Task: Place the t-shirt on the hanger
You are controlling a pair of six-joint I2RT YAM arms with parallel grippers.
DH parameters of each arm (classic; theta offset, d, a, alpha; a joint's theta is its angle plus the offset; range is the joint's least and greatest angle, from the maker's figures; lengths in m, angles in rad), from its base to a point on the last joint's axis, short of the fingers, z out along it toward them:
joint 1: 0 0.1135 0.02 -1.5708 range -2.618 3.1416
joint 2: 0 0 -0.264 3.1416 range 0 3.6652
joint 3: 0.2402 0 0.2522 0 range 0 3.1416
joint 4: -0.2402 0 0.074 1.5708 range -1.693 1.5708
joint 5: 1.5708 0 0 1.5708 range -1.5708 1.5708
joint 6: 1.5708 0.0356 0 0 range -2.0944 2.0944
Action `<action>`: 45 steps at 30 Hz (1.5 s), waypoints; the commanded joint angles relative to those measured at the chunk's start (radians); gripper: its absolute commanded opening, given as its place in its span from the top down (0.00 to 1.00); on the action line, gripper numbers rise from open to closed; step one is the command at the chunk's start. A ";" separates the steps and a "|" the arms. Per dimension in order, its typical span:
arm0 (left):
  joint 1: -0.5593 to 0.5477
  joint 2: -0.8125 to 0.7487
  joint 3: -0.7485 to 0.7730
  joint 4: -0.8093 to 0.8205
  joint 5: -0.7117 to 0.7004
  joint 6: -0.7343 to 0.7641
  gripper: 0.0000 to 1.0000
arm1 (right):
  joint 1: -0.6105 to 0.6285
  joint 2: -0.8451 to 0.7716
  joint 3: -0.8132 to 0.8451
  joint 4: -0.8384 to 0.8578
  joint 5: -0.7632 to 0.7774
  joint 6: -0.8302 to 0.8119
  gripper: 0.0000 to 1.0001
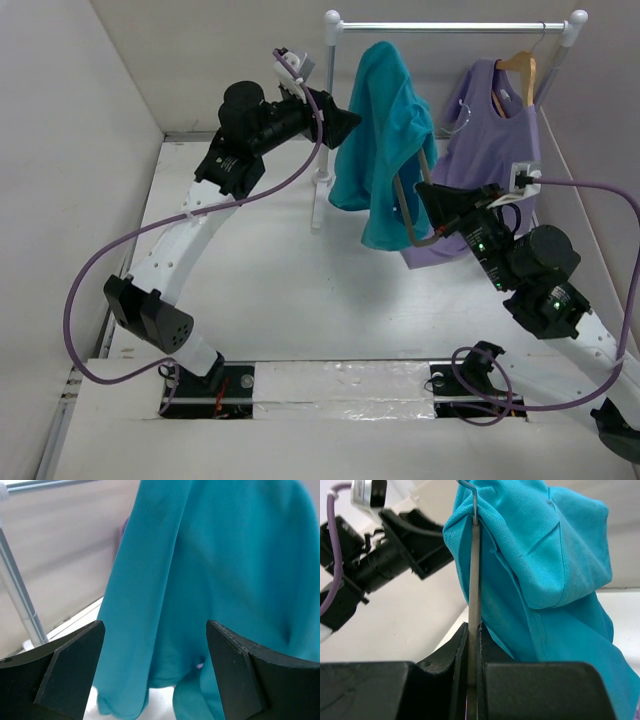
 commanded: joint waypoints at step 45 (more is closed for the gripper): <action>0.003 -0.455 -0.370 -0.443 0.214 -0.128 1.00 | 0.149 0.425 0.136 0.846 0.344 -0.416 1.00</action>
